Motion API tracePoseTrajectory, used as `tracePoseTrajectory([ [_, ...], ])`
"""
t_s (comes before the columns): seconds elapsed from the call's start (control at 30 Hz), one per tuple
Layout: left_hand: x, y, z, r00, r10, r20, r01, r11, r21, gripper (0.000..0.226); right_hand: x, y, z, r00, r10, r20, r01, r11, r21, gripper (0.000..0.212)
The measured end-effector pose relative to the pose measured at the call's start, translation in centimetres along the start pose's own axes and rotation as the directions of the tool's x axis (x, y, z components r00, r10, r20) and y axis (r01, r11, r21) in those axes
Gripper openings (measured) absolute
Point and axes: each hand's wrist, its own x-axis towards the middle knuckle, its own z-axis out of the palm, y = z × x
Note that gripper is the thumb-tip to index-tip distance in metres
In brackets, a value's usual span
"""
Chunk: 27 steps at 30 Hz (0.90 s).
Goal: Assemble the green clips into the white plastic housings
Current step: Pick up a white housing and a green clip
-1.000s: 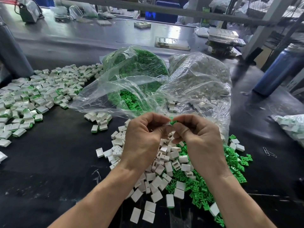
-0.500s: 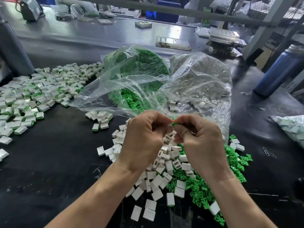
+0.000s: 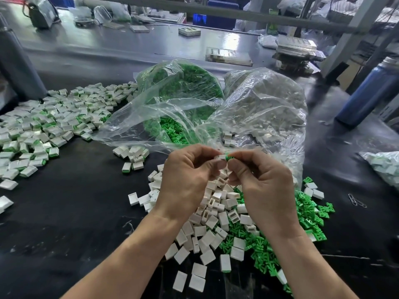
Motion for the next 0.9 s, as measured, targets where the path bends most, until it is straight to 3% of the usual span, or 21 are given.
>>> tracePoseTrajectory([
  [0.17,-0.17,-0.26,-0.04,0.993,0.114,0.030,-0.118,0.974,0.193,0.018,-0.04,-0.39,-0.14,0.992,-0.117,-0.042,0.105,0.970,-0.220,0.020],
  [0.3,0.03,-0.17,-0.07,0.982,0.186,0.042,-0.190,0.937,0.294,0.024,-0.06,-0.47,-0.18,0.984,-0.171,-0.043,0.151,0.946,-0.286,0.016],
  [0.6,0.09,-0.11,-0.46,0.994,0.103,0.032,-0.107,0.980,0.168,0.026,0.02,-0.46,-0.68,0.999,0.038,0.033,-0.042,0.988,0.146,0.026],
  [0.9,-0.04,0.10,-0.35,0.998,0.032,0.061,-0.035,0.998,0.057,0.017,0.30,-0.17,-0.69,0.983,0.145,0.111,-0.172,0.938,0.301,0.015],
])
